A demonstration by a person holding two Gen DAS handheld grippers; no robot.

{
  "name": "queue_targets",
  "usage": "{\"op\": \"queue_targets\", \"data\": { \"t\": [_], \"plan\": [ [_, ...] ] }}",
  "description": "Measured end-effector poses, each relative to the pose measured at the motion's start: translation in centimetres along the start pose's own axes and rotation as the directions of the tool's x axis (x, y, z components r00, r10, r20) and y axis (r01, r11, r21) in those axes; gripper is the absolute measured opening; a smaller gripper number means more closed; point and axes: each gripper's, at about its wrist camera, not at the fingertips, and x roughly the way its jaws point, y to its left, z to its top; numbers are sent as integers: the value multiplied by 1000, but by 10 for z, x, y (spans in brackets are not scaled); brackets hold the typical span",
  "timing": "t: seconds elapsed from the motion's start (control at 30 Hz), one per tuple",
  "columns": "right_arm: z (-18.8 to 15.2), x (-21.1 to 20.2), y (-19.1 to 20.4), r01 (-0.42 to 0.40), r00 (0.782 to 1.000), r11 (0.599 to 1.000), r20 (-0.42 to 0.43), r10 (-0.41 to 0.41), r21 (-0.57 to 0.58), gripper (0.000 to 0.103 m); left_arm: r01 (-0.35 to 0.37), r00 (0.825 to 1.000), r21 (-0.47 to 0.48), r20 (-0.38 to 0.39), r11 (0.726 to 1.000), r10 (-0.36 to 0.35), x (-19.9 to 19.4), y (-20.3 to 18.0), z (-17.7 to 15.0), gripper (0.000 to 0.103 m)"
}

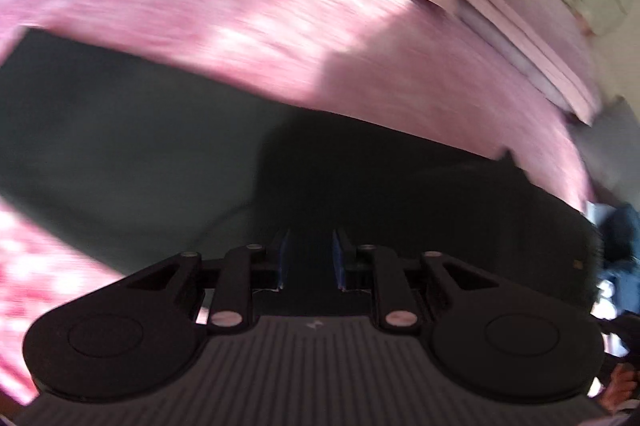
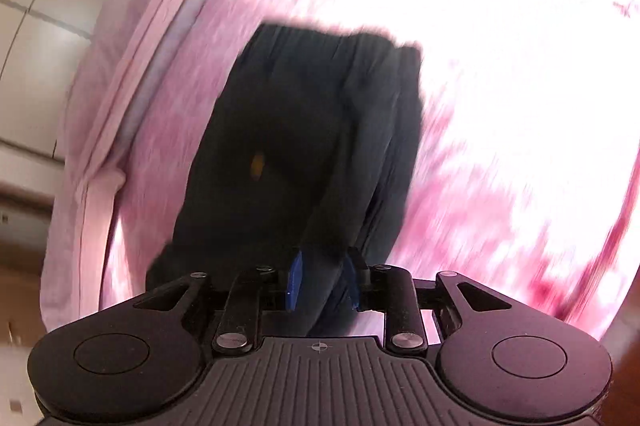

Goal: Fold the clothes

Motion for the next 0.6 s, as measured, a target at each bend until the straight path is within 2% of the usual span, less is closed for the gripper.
{"op": "queue_targets", "data": {
  "t": [0.23,0.27,0.3,0.37,0.43,0.47,0.57,0.6],
  "plan": [
    [22,20,-17,-80,997,995,0,80,54,30,-5,999,75,-39,997,8,25,-33,-7,17],
    [25,21,-17,-85,996,996,3,85,37,24,-6,999,86,-45,996,10,28,-37,-8,17],
    [28,21,-17,-89,996,996,6,89,17,9,-6,999,97,-51,995,11,32,-42,-9,17],
    [27,3,-10,-69,997,992,23,72,-103,6,-7,998,118,-62,993,14,39,-51,-12,17],
    [22,-4,-11,-26,999,989,36,31,-145,2,-15,997,140,-73,990,25,45,-59,-14,17],
    [21,4,-20,28,999,990,24,-25,-135,2,-25,997,152,-72,988,36,46,-61,-16,17],
    [23,20,-28,28,1000,993,14,-27,-110,3,-48,996,190,-66,981,61,48,-66,-19,17],
    [27,21,-23,29,1000,992,12,-28,-125,12,-52,996,205,-64,977,66,46,-67,-20,17]
  ]
}}
